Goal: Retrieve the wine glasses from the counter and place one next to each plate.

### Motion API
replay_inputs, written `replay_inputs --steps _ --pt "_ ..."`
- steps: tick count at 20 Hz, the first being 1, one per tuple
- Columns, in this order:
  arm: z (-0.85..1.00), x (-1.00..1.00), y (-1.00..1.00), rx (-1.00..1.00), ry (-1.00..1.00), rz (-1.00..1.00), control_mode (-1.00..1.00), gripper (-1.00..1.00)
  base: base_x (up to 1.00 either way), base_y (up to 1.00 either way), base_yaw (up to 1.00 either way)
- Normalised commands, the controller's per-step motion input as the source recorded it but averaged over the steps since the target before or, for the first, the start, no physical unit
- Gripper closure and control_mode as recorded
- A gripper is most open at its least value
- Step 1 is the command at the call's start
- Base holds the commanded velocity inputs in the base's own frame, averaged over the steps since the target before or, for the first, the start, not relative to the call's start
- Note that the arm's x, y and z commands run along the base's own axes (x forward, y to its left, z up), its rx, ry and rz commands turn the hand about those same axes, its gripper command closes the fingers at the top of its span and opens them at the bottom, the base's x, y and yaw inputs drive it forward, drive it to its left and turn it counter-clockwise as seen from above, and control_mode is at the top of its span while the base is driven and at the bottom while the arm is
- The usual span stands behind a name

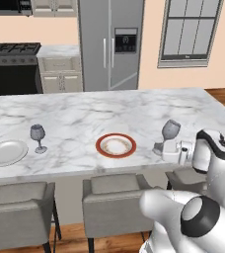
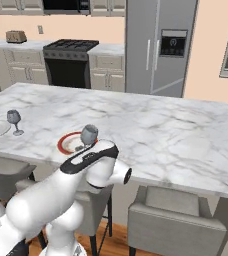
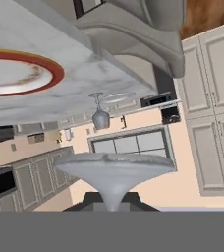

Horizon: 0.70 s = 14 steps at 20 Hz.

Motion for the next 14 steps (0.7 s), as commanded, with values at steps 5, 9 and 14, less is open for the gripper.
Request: replay_inputs --steps 5,9,14 --pt "-0.13 0.75 -0.17 -0.07 0.00 0.08 -1.00 1.00 0.00 0.00 0.00" --pt "-0.10 0.77 -0.19 -0.14 0.00 0.00 -1.00 1.00 0.00 0.00 0.00" --pt "-0.03 0.42 -0.18 -0.21 0.00 0.00 -1.00 1.00 0.00 0.00 0.00"
